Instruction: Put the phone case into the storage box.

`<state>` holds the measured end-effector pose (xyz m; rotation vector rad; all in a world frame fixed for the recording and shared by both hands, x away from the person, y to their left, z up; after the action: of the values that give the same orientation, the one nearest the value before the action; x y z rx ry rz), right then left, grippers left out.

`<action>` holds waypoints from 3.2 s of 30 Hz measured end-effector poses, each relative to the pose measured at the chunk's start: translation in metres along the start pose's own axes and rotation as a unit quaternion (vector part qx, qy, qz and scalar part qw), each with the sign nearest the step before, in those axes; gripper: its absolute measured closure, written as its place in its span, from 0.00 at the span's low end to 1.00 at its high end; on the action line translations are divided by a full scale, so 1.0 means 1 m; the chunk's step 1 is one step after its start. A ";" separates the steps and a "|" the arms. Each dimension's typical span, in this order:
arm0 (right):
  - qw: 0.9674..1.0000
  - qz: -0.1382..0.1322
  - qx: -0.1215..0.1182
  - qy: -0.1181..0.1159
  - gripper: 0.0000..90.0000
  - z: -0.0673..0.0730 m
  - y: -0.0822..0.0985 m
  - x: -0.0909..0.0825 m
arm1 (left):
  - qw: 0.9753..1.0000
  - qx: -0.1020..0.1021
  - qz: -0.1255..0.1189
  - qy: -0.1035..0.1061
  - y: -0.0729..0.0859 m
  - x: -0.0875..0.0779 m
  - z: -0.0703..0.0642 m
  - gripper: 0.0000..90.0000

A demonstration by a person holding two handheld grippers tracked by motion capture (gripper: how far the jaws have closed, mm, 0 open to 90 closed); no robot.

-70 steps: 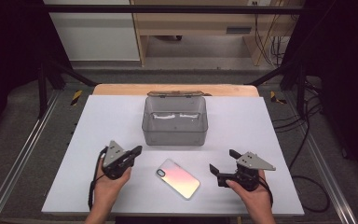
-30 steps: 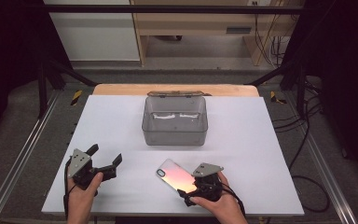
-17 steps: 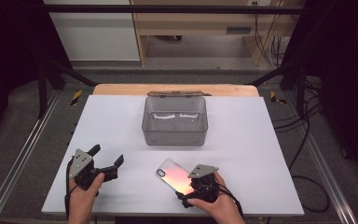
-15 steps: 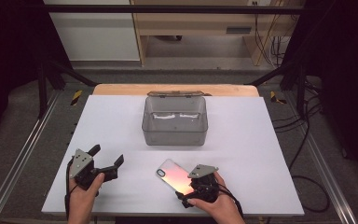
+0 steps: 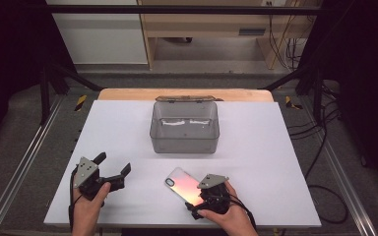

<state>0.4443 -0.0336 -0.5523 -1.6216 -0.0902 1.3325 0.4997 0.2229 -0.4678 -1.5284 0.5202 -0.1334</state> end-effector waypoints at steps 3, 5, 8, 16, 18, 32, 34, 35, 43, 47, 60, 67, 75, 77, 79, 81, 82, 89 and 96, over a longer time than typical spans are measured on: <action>1.000 0.003 -0.001 0.002 0.09 0.000 0.001 0.001 | 1.000 -0.001 0.000 0.001 0.000 0.000 0.000 0.02; 1.000 0.003 -0.002 0.003 0.10 -0.001 0.001 0.001 | 1.000 0.000 -0.001 0.001 0.000 0.000 0.000 0.02; 1.000 0.005 -0.003 0.003 0.10 -0.001 0.002 0.002 | 1.000 0.000 0.000 0.001 0.000 0.000 -0.001 0.02; 1.000 0.007 -0.007 0.006 0.12 -0.001 0.003 0.002 | 1.000 0.000 0.000 0.002 0.000 0.000 -0.001 0.02; 1.000 0.007 -0.008 0.007 0.12 -0.001 0.003 0.003 | 1.000 0.001 0.000 0.002 0.000 0.000 -0.001 0.02; 1.000 0.009 -0.019 0.022 0.18 -0.003 0.004 0.002 | 1.000 0.003 0.001 0.004 0.000 0.000 -0.003 0.02; 1.000 0.009 -0.021 0.021 0.19 -0.003 0.004 0.002 | 1.000 0.003 0.001 0.004 0.000 0.000 -0.003 0.02; 1.000 0.008 -0.020 0.020 0.19 -0.003 0.004 0.002 | 1.000 0.003 0.001 0.004 0.000 0.000 -0.003 0.02; 0.999 0.024 -0.017 0.028 0.19 -0.003 0.004 0.002 | 1.000 0.003 0.002 0.008 0.000 0.001 -0.005 0.02; 0.999 0.031 -0.015 0.029 0.20 -0.003 0.003 0.002 | 1.000 0.002 0.002 0.008 0.000 0.001 -0.004 0.02; 0.999 -0.025 -0.006 0.035 0.20 -0.011 -0.014 -0.019 | 1.000 0.005 0.000 0.011 -0.002 0.000 -0.007 0.03; 0.994 -0.096 0.006 0.051 0.20 -0.020 -0.036 -0.050 | 1.000 0.010 -0.008 0.019 -0.012 -0.002 -0.017 0.03; 0.982 -0.177 0.013 0.069 0.20 -0.038 -0.070 -0.078 | 0.997 0.020 -0.025 0.076 -0.048 0.011 -0.056 0.03; 0.979 -0.189 0.015 0.072 0.20 -0.043 -0.079 -0.080 | 0.996 0.026 -0.026 0.085 -0.056 0.016 -0.063 0.03; 0.977 -0.200 0.016 0.074 0.20 -0.048 -0.087 -0.082 | 0.995 0.029 -0.027 0.094 -0.064 0.021 -0.070 0.03; 0.974 -0.211 0.017 0.076 0.20 -0.051 -0.096 -0.082 | 0.993 0.027 -0.029 0.107 -0.073 0.025 -0.077 0.03; 0.973 -0.216 0.019 0.076 0.20 -0.052 -0.099 -0.082 | 0.993 0.027 -0.029 0.111 -0.076 0.026 -0.079 0.03; 0.966 -0.250 0.017 0.068 0.19 -0.048 -0.113 -0.081 | 0.988 0.027 -0.033 0.146 -0.100 0.034 -0.102 0.03; 0.962 -0.264 0.014 0.072 0.19 -0.043 -0.115 -0.081 | 0.984 -0.003 -0.032 0.177 -0.111 0.039 -0.120 0.04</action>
<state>0.5036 -0.0510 -0.4183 -1.5241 -0.3856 0.7999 0.5115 0.0908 -0.3646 -1.5357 0.7542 -0.4591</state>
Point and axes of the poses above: each handheld gripper's, and its own axes: x roughly forward along the jaws, y roughly out of its underside, z roughly to its left, the point moved 10 cm from there along x, roughly forward along the jaws, and after that the axes turned 3 degrees about -y, right-handed, at the moved point
